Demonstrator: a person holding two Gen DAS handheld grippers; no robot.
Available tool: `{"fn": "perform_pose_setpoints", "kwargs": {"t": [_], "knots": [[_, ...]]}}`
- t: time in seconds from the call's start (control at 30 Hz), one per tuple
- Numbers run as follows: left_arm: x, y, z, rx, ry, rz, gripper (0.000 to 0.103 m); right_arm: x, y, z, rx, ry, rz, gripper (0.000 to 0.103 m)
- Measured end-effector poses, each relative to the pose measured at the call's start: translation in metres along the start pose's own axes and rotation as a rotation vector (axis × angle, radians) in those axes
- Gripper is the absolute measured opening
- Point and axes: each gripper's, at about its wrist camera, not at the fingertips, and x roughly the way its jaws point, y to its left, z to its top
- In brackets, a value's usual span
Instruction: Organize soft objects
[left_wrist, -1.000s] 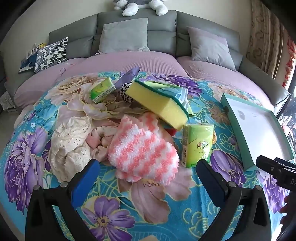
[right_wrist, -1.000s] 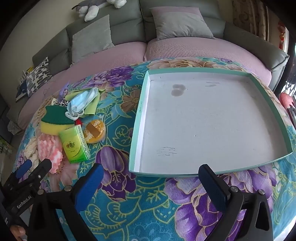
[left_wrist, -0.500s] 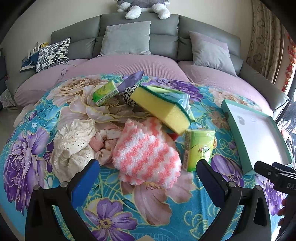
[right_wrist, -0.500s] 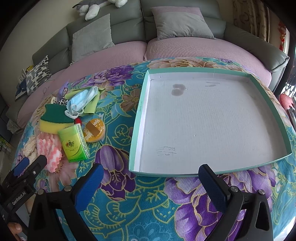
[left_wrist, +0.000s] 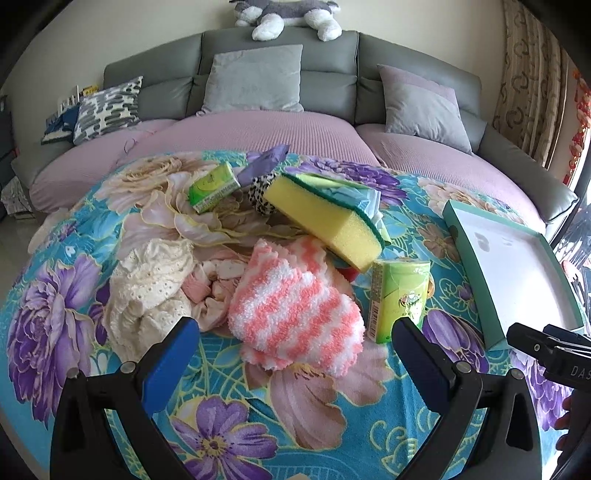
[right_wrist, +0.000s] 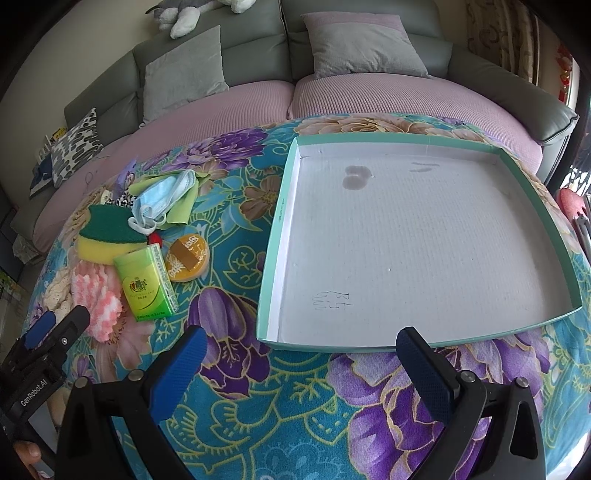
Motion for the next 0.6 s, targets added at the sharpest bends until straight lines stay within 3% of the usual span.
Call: {"fn": "perform_pose_setpoints", "kwargs": {"t": [0.6], "knots": [[-0.0035,-0.0017,0.0020,0.010,-0.007,-0.007,0.103,-0.0003,0.0003,0.0004,-0.002,0.002,-0.002,0.103]]}}
